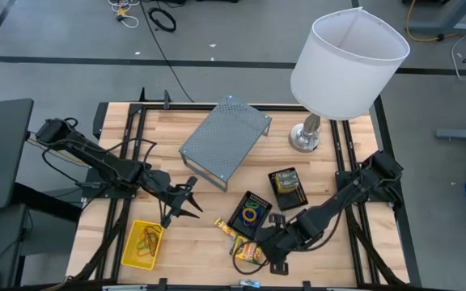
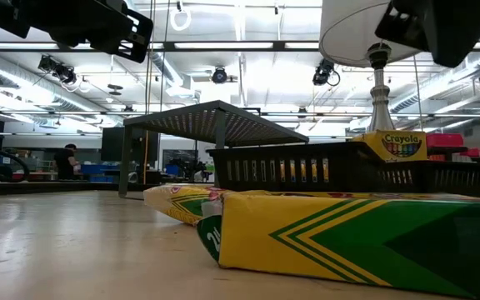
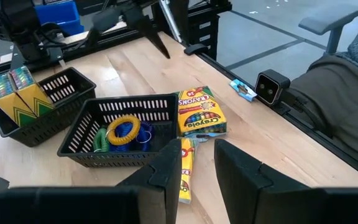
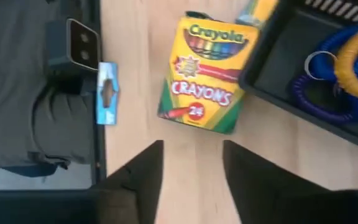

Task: Pick & Place Office Desk Supplies
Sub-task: Put the box of crayons into right black bin

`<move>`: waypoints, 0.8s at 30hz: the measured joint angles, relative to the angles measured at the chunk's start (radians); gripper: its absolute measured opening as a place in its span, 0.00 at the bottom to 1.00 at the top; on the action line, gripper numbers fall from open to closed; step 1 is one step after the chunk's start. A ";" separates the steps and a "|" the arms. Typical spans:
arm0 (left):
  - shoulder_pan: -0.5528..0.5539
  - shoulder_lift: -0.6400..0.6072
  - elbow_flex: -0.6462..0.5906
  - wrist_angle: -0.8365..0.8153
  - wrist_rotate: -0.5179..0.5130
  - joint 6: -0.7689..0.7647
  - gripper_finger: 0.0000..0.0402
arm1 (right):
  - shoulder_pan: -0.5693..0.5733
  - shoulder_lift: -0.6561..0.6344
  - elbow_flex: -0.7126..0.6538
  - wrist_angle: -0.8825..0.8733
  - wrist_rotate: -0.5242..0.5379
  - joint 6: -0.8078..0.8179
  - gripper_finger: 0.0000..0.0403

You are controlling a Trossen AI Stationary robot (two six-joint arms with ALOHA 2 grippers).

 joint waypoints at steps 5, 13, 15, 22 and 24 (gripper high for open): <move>0.000 0.000 0.000 0.001 0.000 0.007 0.26 | 0.037 0.049 0.000 0.068 0.074 -0.096 0.51; 0.000 0.000 0.000 0.006 0.000 0.022 0.26 | 0.112 0.170 -0.002 0.054 0.259 -0.379 0.44; 0.000 0.000 0.000 0.006 -0.001 0.023 0.26 | 0.121 0.180 -0.002 0.055 0.325 -0.436 0.43; 0.000 0.000 0.000 0.009 -0.001 0.019 0.26 | 0.134 0.193 -0.002 0.072 0.382 -0.552 0.43; 0.000 0.000 0.000 0.009 0.000 0.019 0.26 | 0.144 0.196 -0.002 0.071 0.377 -0.580 0.43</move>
